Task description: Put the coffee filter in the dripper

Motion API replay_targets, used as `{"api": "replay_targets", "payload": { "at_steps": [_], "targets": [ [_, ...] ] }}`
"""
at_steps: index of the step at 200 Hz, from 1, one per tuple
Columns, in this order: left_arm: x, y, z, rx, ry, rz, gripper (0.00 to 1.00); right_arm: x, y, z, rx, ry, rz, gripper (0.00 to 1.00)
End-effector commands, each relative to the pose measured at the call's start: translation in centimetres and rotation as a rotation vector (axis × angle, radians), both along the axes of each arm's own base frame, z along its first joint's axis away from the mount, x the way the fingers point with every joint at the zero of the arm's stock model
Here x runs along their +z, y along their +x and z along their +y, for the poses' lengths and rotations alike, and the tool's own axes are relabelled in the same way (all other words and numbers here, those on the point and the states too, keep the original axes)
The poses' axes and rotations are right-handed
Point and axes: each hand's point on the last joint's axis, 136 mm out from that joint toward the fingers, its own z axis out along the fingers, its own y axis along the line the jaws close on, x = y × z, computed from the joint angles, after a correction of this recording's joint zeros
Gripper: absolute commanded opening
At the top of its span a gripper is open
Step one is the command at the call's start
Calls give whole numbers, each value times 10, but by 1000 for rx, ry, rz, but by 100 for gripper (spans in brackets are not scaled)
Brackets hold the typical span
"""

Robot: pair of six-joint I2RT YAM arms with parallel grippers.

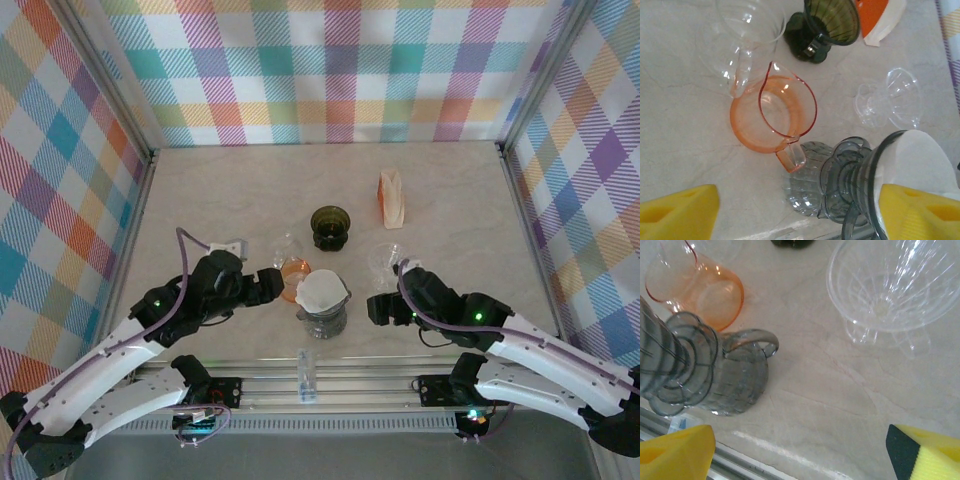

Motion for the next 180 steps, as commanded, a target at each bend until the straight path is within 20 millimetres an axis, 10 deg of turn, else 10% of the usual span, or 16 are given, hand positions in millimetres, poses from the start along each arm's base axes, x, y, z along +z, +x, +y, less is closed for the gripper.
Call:
{"api": "replay_targets", "payload": {
  "at_steps": [1,78,180],
  "targets": [
    [-11,16,-5,23,-4,30,76,-28,-12,3,11,14,88,88],
    [-76,69,-30,46,-60,168,64,-50,-20,0,14,34,117,88],
    [-123,76,-20,82,125,306,34,-53,-24,-10,-7,43,106,88]
  ]
}}
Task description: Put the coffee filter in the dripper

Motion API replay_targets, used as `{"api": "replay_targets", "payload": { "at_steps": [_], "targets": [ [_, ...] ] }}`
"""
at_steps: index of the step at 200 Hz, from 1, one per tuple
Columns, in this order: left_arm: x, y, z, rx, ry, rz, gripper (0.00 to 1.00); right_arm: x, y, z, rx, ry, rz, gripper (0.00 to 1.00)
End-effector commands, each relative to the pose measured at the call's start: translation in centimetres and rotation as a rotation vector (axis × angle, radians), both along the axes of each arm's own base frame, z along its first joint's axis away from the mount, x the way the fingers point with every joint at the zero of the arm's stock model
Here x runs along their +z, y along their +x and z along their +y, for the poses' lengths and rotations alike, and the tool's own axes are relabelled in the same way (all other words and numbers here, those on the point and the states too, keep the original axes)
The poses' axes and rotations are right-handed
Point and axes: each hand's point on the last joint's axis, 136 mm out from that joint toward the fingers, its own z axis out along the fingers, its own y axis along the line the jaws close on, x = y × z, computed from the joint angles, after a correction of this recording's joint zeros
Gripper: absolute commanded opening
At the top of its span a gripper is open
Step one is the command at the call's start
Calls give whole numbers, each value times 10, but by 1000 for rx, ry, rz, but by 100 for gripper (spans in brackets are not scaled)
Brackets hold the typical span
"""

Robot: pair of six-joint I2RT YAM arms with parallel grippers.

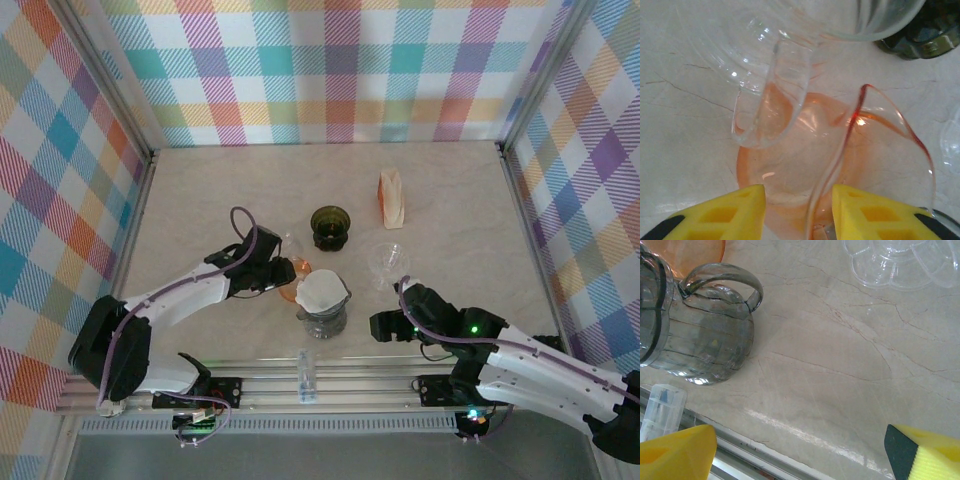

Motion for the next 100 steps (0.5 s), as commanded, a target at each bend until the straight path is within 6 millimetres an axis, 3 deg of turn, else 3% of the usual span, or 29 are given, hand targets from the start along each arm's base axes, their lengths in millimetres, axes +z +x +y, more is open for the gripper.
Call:
{"api": "replay_targets", "payload": {
  "at_steps": [1,100],
  "targets": [
    [1,0,7,-5,60,20,34,-5,-2,-5,-25,5,8,89],
    [12,3,8,-7,77,21,11,-15,-4,0,-9,10,35,89]
  ]
}}
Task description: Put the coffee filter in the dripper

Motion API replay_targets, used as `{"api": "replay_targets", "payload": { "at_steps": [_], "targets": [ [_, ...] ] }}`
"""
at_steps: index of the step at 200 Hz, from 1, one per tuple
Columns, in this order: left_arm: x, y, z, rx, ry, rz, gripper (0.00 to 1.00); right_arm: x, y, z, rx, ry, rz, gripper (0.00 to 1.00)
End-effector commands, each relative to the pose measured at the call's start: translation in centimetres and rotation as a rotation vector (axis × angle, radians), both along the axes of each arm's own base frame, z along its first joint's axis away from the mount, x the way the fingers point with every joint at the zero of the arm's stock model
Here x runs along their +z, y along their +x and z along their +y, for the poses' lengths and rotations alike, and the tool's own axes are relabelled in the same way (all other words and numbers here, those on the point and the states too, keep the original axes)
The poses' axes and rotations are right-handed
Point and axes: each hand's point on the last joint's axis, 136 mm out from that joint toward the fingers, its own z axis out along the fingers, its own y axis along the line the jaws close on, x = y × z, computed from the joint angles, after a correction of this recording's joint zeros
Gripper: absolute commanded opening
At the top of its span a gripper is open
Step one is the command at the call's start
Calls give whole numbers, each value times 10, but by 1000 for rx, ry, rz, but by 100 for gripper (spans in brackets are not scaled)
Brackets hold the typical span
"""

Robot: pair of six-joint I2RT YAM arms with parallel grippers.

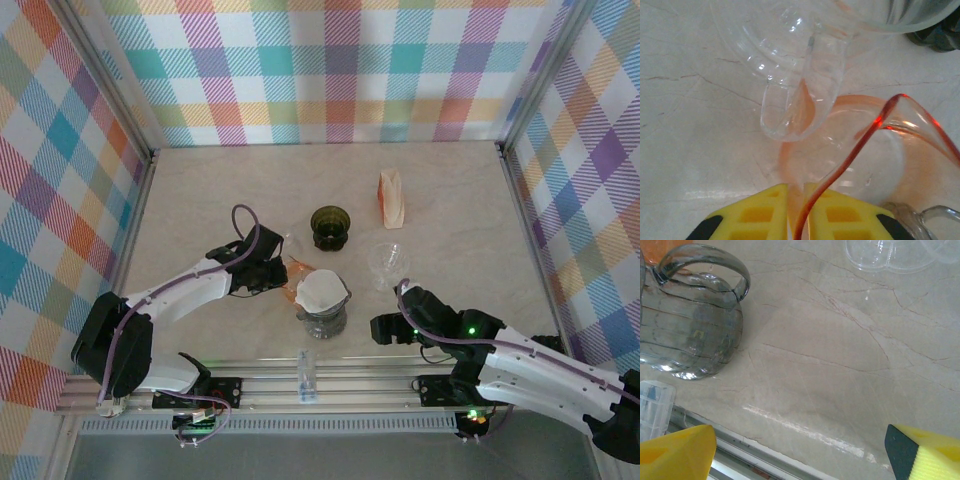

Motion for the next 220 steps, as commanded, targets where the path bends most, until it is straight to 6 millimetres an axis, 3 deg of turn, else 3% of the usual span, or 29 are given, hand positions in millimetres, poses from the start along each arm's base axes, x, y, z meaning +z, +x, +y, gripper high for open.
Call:
{"api": "replay_targets", "payload": {
  "at_steps": [1,56,123,170,220],
  "targets": [
    [14,8,-3,-4,-1,-17,11,0,0,3,-3,26,6,89],
    [27,-10,6,-13,10,14,3,-3,-2,7,18,42,3,89],
    [32,-54,40,22,66,91,0,-14,-10,44,176,169,8,89],
    [37,-71,65,62,131,92,0,-16,-11,65,264,269,-37,88],
    [38,-81,79,95,149,99,0,-17,-8,87,342,338,-84,69]
  ]
}}
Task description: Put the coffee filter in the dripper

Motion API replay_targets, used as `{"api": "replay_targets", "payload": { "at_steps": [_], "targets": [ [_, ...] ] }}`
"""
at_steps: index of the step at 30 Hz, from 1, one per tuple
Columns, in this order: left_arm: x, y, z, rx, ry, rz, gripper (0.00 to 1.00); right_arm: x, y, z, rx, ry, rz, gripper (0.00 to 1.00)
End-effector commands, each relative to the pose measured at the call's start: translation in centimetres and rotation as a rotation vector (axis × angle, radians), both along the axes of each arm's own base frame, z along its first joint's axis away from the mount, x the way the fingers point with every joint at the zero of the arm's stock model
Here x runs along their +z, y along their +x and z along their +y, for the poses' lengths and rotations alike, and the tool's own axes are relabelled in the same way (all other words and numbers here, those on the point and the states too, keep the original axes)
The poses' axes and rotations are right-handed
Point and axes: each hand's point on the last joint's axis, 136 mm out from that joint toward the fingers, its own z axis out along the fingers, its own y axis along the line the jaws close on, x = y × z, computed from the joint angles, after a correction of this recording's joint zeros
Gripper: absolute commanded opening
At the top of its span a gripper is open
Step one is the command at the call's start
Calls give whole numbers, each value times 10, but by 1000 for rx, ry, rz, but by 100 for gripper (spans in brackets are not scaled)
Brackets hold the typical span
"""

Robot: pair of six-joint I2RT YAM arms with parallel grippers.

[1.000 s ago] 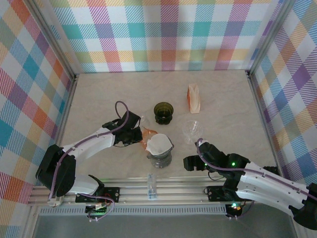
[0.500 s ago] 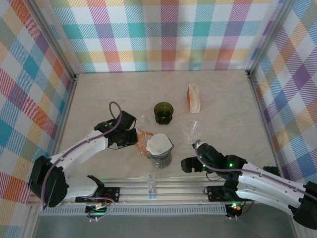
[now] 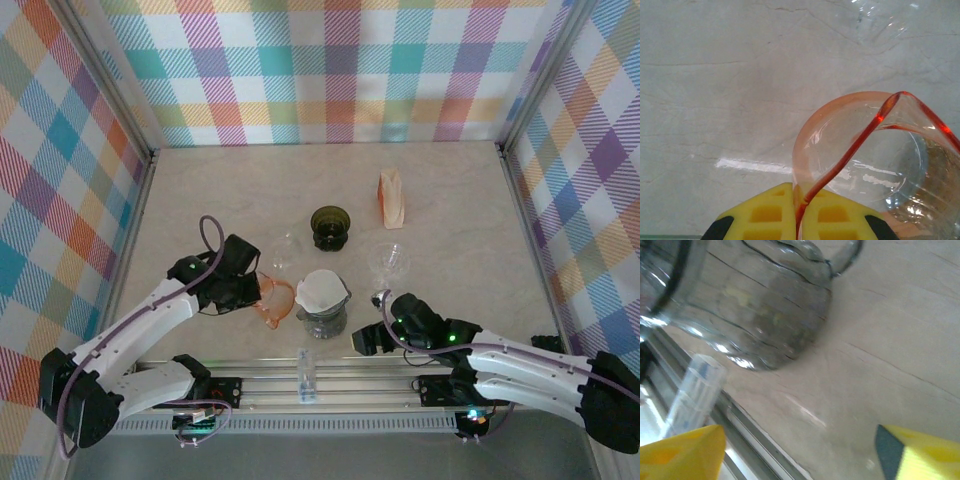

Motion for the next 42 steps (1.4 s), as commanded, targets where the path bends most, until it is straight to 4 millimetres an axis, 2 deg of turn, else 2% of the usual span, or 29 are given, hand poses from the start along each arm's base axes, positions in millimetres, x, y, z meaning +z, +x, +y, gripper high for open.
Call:
{"api": "replay_targets", "payload": {
  "at_steps": [1,5,15,27,42],
  "targets": [
    [-2,-10,16,42,33,17,0,14,5,23,69,110,-71,68],
    [-3,-13,20,58,29,26,0,15,8,33,92,132,-89,54],
    [0,-21,30,88,27,35,0,9,19,54,102,153,-89,48],
    [-1,-28,41,106,48,38,0,12,45,89,87,177,-112,48],
    [-4,-52,52,160,28,61,0,5,88,144,72,165,-132,48]
  ]
}}
